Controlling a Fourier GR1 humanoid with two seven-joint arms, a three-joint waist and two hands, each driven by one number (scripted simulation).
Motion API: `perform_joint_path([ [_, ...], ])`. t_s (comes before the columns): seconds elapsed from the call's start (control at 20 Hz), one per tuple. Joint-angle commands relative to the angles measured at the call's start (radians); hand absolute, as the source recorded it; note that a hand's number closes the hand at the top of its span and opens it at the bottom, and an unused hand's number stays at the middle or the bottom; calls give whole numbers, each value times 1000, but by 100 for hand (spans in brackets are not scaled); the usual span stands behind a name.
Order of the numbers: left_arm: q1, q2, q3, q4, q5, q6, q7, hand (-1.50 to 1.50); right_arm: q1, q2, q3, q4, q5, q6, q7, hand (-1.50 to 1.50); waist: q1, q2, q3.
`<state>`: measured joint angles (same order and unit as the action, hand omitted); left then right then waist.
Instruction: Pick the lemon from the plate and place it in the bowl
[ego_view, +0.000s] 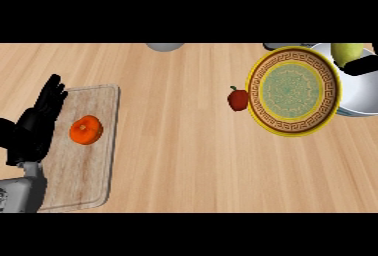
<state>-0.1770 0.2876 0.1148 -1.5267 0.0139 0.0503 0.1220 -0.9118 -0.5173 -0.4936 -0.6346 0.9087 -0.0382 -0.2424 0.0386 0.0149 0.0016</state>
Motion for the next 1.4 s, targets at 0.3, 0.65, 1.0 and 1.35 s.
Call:
perform_joint_path([
  [0.3,-17,-20,-18,12,-8,-5,-21,0,4,-132,5,335,73,60,1,-150,24,16,3],
  [0.65,0,-32,-12,-1,-15,16,-10,0,-81,-172,-158,389,-110,197,-117,-150,16,8,3],
  [1.0,24,-18,-5,-14,-14,3,-22,0,-62,-267,-433,431,-384,292,-170,-150,4,8,6],
  [1.35,-14,-17,1,-23,-5,2,7,0,84,-422,-455,477,-413,495,-184,-150,-5,11,6],
])
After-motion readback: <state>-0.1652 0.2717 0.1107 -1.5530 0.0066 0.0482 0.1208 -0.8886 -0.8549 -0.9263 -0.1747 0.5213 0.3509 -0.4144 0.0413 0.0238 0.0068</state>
